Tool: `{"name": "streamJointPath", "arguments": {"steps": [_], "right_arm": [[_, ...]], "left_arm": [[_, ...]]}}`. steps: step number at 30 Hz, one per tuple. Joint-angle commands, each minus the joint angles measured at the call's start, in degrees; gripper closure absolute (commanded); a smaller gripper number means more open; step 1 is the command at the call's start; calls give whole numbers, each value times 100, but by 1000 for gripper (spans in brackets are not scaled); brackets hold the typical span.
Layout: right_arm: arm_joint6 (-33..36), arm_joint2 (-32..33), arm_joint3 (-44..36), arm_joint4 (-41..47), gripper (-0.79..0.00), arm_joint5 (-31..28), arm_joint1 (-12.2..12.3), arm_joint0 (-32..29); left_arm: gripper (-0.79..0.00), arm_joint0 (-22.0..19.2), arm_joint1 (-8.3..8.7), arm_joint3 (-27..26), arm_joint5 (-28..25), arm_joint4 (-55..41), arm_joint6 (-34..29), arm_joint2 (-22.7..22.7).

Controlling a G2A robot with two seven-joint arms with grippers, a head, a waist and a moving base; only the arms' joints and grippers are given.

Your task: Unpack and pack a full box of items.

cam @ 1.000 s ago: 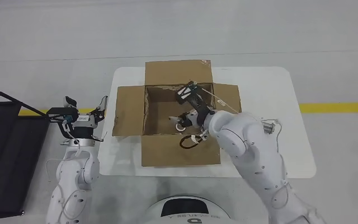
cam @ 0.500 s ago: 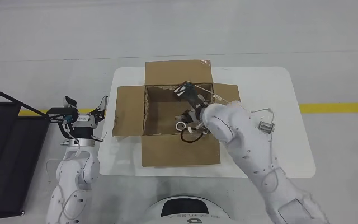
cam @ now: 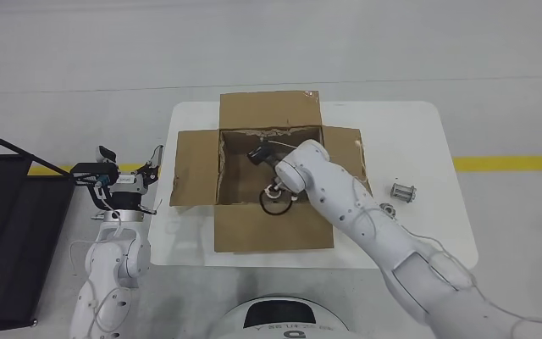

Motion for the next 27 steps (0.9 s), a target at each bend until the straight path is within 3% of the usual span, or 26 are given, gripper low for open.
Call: {"name": "streamJointPath", "arguments": {"steps": [1, 19, 22, 23, 27], "right_arm": [[-74, -83, 324, 134, -360, 2, -77, 104], [-695, -564, 2170, 754, -262, -235, -628, 666], [-786, -625, 2387, 809, -120, -291, -711, 730], [-808, -644, 2445, 819, 0, -313, -736, 748], [-986, -663, 2502, 802, 0, -330, -794, 796]], "left_arm": [[-785, 0, 0, 0, 0, 0, 0, 0], [-785, 0, 0, 0, 0, 0, 0, 0], [-785, 0, 0, 0, 0, 0, 0, 0], [-785, 0, 0, 0, 0, 0, 0, 0], [-785, 0, 0, 0, 0, 0, 0, 0]]}}
